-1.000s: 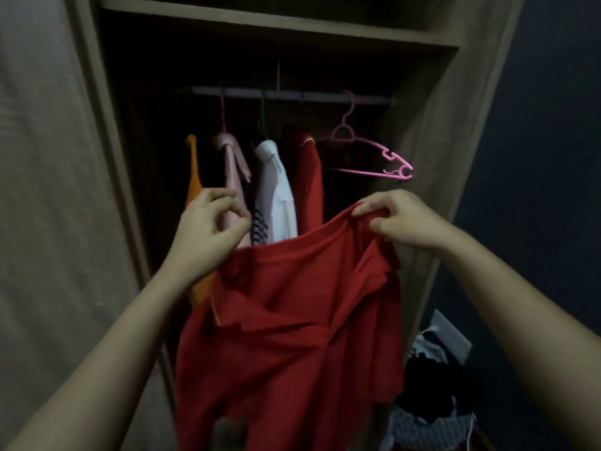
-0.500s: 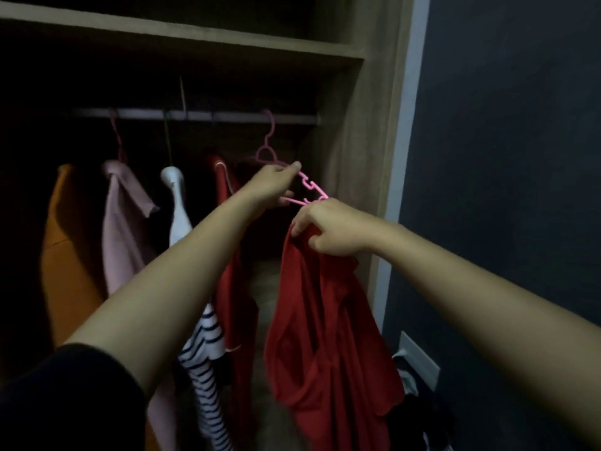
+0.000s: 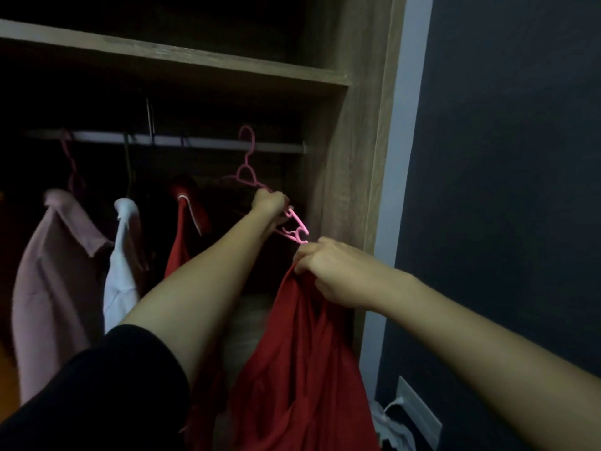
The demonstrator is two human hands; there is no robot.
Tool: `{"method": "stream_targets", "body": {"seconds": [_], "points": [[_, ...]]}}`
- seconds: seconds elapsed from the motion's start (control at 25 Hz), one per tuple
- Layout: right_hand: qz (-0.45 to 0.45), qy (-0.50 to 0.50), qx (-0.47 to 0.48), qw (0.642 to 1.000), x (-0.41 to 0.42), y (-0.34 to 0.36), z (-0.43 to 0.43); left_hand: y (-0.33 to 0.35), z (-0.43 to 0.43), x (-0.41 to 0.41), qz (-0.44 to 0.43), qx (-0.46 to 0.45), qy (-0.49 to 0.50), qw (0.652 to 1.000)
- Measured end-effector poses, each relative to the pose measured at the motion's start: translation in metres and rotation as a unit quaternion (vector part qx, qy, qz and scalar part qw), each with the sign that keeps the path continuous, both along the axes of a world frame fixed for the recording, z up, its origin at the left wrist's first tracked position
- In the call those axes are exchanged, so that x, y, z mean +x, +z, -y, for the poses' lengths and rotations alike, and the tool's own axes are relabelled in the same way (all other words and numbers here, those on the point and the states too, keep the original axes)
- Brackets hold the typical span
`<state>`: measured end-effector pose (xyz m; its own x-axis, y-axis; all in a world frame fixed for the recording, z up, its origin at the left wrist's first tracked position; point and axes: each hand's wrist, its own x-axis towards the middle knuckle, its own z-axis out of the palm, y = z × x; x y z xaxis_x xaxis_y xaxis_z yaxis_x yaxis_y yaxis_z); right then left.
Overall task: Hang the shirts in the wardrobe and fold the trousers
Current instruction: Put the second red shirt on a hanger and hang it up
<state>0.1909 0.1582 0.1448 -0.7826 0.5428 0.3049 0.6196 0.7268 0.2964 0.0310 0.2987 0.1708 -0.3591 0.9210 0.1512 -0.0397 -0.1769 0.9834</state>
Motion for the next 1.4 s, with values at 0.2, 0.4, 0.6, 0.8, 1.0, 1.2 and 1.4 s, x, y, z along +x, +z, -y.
{"method": "stream_targets", "body": {"seconds": [0.2,0.4,0.6,0.8,1.0,1.2,1.4], "points": [[-0.001,-0.002,-0.015,1.000,-0.004,-0.011,0.007,0.027,0.059,-0.013,0.087,0.030,-0.108,0.990],[-0.008,-0.029,-0.038,0.999,-0.018,-0.028,0.026,0.038,0.159,-0.048,0.050,-0.006,-0.164,0.985],[-0.106,-0.085,-0.053,0.989,-0.032,-0.045,0.044,-0.011,0.258,-0.097,-0.134,-0.048,0.005,0.990],[-0.128,-0.146,-0.122,0.973,-0.065,-0.047,0.059,-0.062,0.354,-0.161,-0.395,0.047,0.068,0.915],[-0.206,-0.149,-0.156,0.955,-0.071,-0.053,0.085,-0.091,0.431,-0.215,-0.511,0.090,0.119,0.846],[-0.201,-0.173,-0.160,0.951,-0.076,-0.058,0.118,-0.124,0.481,-0.231,-0.457,0.060,0.097,0.882],[-0.124,-0.050,-0.144,0.980,-0.115,-0.051,0.173,-0.151,0.470,-0.208,-0.502,0.122,0.069,0.854]]}}
